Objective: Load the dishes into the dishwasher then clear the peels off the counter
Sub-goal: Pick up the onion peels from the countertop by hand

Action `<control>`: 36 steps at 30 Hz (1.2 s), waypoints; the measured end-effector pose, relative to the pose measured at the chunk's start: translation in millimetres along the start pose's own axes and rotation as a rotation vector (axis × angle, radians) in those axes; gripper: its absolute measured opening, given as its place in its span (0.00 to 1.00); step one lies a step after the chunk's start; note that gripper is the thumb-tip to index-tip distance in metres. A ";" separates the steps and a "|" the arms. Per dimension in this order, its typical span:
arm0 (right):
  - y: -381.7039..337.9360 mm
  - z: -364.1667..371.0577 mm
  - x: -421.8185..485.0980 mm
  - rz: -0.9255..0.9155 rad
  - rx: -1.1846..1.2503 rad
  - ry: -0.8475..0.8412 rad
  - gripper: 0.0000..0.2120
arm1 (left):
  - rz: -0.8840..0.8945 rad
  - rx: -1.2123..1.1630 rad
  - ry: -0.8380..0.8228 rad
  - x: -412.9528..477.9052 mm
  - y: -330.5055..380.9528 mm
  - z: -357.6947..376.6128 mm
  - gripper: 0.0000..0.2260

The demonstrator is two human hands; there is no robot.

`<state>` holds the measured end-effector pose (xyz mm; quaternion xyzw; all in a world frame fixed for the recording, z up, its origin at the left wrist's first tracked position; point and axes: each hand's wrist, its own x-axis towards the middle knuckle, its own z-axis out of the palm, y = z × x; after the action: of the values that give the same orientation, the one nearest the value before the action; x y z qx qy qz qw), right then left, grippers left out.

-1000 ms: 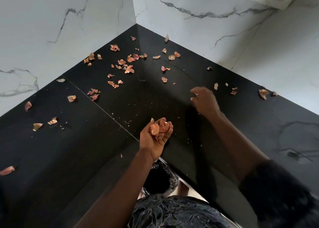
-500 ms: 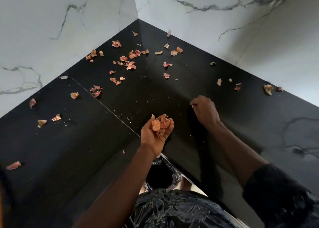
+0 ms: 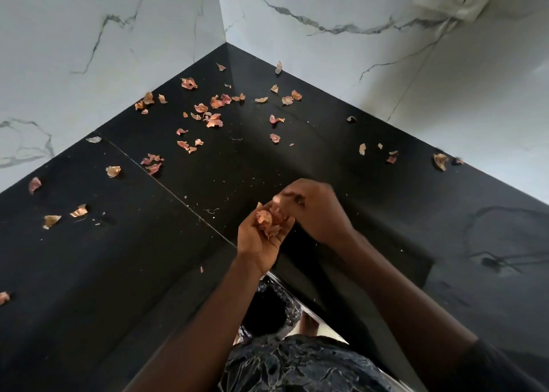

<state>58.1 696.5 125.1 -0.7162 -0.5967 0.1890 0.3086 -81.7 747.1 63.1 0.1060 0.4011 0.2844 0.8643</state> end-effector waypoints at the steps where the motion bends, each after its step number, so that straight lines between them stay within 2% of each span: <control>1: 12.5 -9.1 7.1 0.017 -0.004 0.025 0.06 | 0.001 -0.018 -0.003 0.2 0.4 -0.9 0.18; 3: 56.1 -27.8 27.1 0.115 -0.069 0.119 0.06 | 0.007 -0.017 0.002 -1.9 0.6 -2.7 0.18; 5: 110.4 -47.2 49.5 0.272 -0.181 0.163 0.10 | 0.010 -0.008 0.001 -6.2 0.0 -4.1 0.18; 9: 190.3 -76.7 79.4 0.471 -0.417 0.065 0.10 | 0.006 0.024 0.006 -14.1 -3.2 -7.6 0.19; 12: 209.2 -76.0 88.2 0.419 -0.508 -0.038 0.16 | 0.017 0.038 0.027 -17.0 -4.4 -9.5 0.19; 16: 215.8 -62.7 86.8 0.332 -0.563 -0.107 0.16 | 0.025 0.044 0.037 -18.2 -5.6 -5.9 0.19; 24: 196.0 -50.0 60.1 0.339 -0.534 0.035 0.07 | 0.037 0.037 0.041 -17.8 -5.8 2.8 0.19; 28: 160.6 -39.1 45.0 0.312 -0.369 0.097 0.09 | 0.038 0.019 0.052 -16.7 -4.4 3.1 0.19; 32: 77.4 -20.7 26.5 0.128 -0.106 0.192 0.08 | 0.041 0.002 0.078 -14.9 -4.1 4.9 0.19; 36: -8.1 1.7 -6.4 -0.049 0.049 0.100 0.07 | 0.032 -0.005 0.105 -12.5 -4.5 9.0 0.19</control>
<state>49.7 691.4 128.6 -0.7022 -0.5930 0.1602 0.3599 -79.6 736.6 75.0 0.0950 0.4432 0.3042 0.8378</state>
